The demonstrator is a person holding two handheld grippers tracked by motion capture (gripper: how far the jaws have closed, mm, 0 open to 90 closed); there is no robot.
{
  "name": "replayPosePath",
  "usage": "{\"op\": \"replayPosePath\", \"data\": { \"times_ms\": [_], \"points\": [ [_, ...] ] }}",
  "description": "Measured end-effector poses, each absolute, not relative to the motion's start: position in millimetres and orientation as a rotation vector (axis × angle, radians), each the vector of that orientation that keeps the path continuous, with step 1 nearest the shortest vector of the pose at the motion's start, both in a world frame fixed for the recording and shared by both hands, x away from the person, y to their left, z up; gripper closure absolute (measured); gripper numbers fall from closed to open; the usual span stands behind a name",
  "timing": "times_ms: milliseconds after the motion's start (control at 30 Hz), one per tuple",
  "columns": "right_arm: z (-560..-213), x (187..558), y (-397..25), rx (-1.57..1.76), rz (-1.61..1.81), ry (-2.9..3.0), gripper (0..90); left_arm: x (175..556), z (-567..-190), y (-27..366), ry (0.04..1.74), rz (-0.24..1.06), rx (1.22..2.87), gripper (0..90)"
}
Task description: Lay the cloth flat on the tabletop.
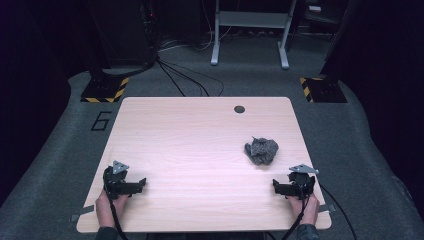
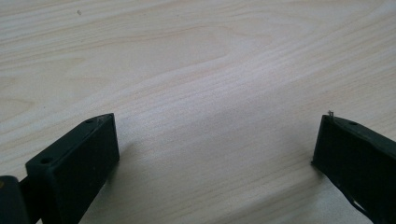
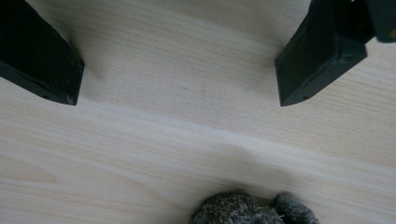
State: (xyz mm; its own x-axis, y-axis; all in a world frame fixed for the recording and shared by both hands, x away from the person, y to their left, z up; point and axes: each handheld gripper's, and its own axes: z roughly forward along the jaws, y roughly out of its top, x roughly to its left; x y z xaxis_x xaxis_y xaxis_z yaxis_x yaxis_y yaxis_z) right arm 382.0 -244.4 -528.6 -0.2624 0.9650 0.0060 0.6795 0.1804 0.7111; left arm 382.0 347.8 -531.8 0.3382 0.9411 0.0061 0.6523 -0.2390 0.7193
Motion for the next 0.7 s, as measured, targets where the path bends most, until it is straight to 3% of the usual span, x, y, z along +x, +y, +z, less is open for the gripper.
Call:
{"op": "replayPosePath", "data": {
  "times_ms": [433, 700],
  "points": [
    [-523, 387, -246, 1.575, 0.867, 2.030, 0.0, 382, -532, 348, 1.395, 0.599, 1.979, 0.2],
    [-498, 393, -243, 1.552, 0.924, 2.010, 0.4, 382, -532, 347, 1.398, 0.595, 1.974, 0.2]
  ]
}}
